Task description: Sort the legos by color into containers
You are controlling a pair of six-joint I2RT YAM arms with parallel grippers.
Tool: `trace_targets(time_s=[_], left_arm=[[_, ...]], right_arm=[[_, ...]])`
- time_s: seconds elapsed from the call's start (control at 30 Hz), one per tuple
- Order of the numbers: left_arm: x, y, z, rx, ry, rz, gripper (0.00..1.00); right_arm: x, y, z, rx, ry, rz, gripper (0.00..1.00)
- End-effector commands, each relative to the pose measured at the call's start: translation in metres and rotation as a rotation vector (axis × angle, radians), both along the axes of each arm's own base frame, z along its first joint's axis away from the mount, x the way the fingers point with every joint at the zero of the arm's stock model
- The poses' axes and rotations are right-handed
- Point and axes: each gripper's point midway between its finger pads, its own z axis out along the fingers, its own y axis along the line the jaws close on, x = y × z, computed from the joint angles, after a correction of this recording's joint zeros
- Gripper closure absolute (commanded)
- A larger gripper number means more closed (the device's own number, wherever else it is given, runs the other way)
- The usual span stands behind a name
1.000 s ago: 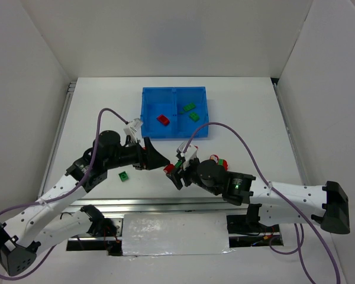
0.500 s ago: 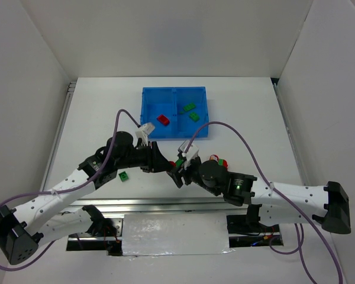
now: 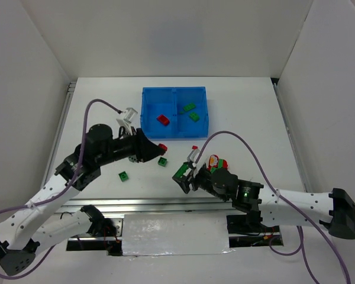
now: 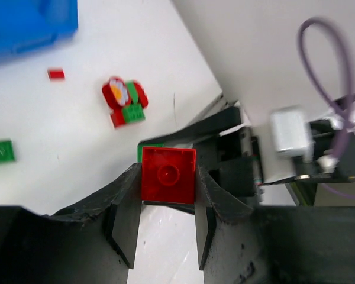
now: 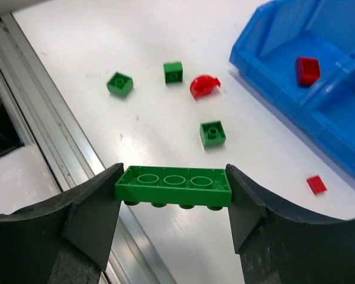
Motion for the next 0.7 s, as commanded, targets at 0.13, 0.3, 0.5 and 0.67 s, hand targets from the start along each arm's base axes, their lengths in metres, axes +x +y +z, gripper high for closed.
trace_targets(time_s=[0.13, 0.3, 0.5, 0.67], left_arm=[[0.053, 0.027, 0.029, 0.05, -0.126, 0.237, 1.0], [0.155, 0.045, 0.0, 0.219, -0.131, 0.514, 1.0], [0.276, 0.052, -0.045, 0.368, -0.068, 0.643, 0.86], [0.333, 0.055, -0.061, 0.377, -0.025, 0.655, 0.54]], right_arm=[[0.015, -0.022, 0.012, 0.061, -0.008, -0.127, 1.0], [0.026, -0.039, 0.03, 0.153, 0.042, -0.263, 1.0], [0.032, -0.062, 0.06, 0.234, 0.117, -0.396, 1.0], [0.035, -0.073, 0.072, 0.291, 0.128, -0.434, 1.0]])
